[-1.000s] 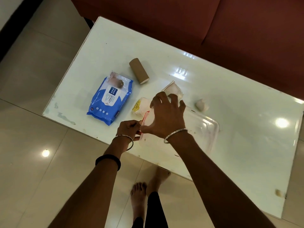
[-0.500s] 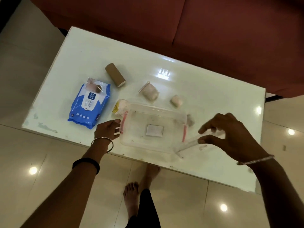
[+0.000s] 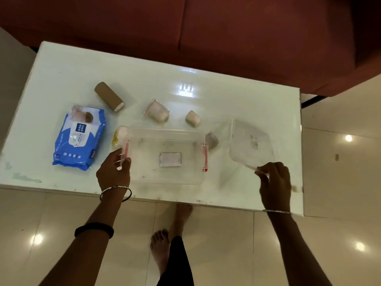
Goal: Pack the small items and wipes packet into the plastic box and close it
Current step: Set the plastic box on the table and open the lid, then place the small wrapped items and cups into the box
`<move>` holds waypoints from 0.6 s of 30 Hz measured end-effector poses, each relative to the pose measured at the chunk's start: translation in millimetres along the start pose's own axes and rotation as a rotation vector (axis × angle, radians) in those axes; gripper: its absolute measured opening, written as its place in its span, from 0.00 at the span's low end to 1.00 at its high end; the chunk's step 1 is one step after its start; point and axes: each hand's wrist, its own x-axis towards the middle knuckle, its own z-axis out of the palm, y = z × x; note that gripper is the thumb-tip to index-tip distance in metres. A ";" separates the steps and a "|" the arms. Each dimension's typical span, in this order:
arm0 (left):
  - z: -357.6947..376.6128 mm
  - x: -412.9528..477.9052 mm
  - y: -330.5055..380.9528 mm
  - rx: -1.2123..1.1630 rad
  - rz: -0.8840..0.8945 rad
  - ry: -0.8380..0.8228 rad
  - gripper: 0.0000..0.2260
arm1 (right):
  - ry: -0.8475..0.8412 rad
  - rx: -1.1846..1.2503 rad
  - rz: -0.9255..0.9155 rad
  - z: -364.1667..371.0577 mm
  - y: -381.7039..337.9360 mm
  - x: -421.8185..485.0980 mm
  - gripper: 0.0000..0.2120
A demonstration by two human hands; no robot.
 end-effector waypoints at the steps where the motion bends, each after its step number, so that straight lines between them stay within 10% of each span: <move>1: 1.3 0.2 -0.5 0.021 0.010 0.001 0.16 | -0.006 -0.015 0.023 12.0 5.6 -6.7 0.06; 18: 20.5 6.8 22.3 0.238 0.199 0.177 0.18 | -0.480 -0.169 0.338 66.0 12.2 12.4 0.08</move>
